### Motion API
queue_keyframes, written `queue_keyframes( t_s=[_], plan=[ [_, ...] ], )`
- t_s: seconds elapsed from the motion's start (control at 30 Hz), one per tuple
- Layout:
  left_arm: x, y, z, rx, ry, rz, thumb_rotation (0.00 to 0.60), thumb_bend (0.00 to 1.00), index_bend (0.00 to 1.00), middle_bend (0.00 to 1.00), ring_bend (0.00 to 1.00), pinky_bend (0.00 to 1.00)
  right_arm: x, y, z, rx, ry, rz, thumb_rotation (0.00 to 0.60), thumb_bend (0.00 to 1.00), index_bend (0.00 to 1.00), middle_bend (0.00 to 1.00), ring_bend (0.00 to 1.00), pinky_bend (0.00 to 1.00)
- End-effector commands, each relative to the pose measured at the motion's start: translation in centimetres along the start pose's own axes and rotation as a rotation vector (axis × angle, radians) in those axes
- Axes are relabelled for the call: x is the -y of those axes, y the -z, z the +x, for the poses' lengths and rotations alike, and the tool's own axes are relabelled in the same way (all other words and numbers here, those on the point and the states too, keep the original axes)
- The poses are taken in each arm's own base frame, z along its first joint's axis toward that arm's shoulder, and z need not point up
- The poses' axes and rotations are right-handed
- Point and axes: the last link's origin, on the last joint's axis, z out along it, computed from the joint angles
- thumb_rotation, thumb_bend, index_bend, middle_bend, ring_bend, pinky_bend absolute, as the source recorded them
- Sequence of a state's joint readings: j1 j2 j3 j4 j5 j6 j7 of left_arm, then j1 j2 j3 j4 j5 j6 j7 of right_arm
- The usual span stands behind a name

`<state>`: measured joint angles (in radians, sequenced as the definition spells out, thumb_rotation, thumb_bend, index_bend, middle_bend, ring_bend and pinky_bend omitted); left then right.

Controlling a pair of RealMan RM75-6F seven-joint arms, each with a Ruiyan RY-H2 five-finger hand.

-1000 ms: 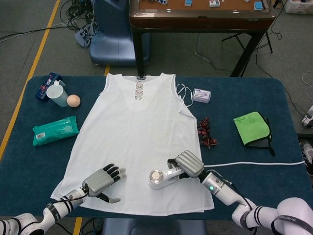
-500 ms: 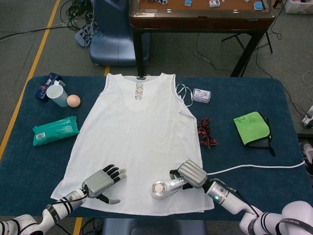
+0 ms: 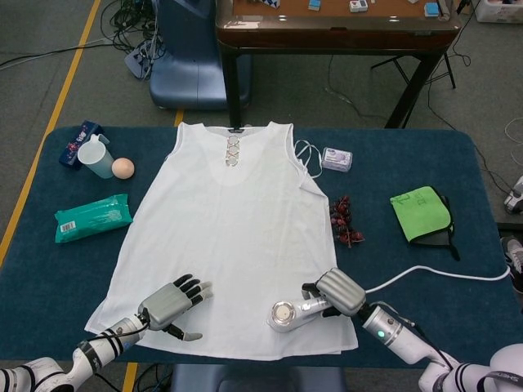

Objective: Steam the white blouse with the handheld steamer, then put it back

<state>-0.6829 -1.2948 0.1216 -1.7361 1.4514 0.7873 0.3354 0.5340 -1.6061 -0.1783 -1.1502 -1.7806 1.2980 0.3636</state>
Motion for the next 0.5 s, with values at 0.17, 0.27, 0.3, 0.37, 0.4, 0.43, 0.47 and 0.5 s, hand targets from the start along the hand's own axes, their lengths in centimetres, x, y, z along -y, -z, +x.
queue_keyframes(
  t_s=[0.17,0.27,0.3,0.37,0.4,0.43,0.47,0.5],
  plan=[
    [0.0,0.1,0.0,-0.001,-0.001,0.003,0.061,0.13,0.06,0.00,0.00,0.00,-1.9,1.7,1.1,-0.025,0.022,-0.062,0.600,0.50,0.83,0.82,0.82,0.79],
    [0.0,0.1,0.0,-0.001,-0.002,0.003,0.064,0.13,0.06,0.00,0.00,0.00,-2.8,2.7,1.8,-0.037,0.046,-0.094,0.600,0.50,0.83,0.82,0.82,0.79],
    [0.0,0.1,0.1,-0.001,-0.002,0.002,0.064,0.13,0.06,0.00,0.00,0.00,-3.2,3.0,2.0,-0.042,0.055,-0.104,0.600,0.50,0.83,0.82,0.82,0.79],
    [0.0,0.2,0.1,-0.003,-0.004,0.002,0.063,0.13,0.06,0.00,0.00,0.00,-3.8,3.7,2.6,-0.058,0.070,-0.130,0.600,0.50,0.83,0.82,0.82,0.79],
    [0.0,0.2,0.2,-0.004,-0.004,0.002,0.062,0.13,0.06,0.00,0.00,0.00,-4.1,4.1,2.9,-0.067,0.074,-0.141,0.600,0.50,0.83,0.82,0.82,0.79],
    [0.0,0.2,0.3,-0.005,-0.005,0.002,0.065,0.13,0.06,0.00,0.00,0.00,-4.4,4.5,3.4,-0.083,0.077,-0.155,0.600,0.50,0.83,0.82,0.82,0.79],
    [0.0,0.3,0.3,-0.008,-0.006,0.002,0.065,0.13,0.06,0.00,0.00,0.00,-4.6,4.9,3.7,-0.097,0.077,-0.164,0.600,0.50,0.83,0.82,0.82,0.79],
    [0.0,0.3,0.4,-0.011,-0.006,0.004,0.066,0.13,0.06,0.00,0.00,0.00,-4.7,5.3,4.3,-0.120,0.076,-0.173,0.600,0.50,0.83,0.82,0.82,0.79]
  ],
)
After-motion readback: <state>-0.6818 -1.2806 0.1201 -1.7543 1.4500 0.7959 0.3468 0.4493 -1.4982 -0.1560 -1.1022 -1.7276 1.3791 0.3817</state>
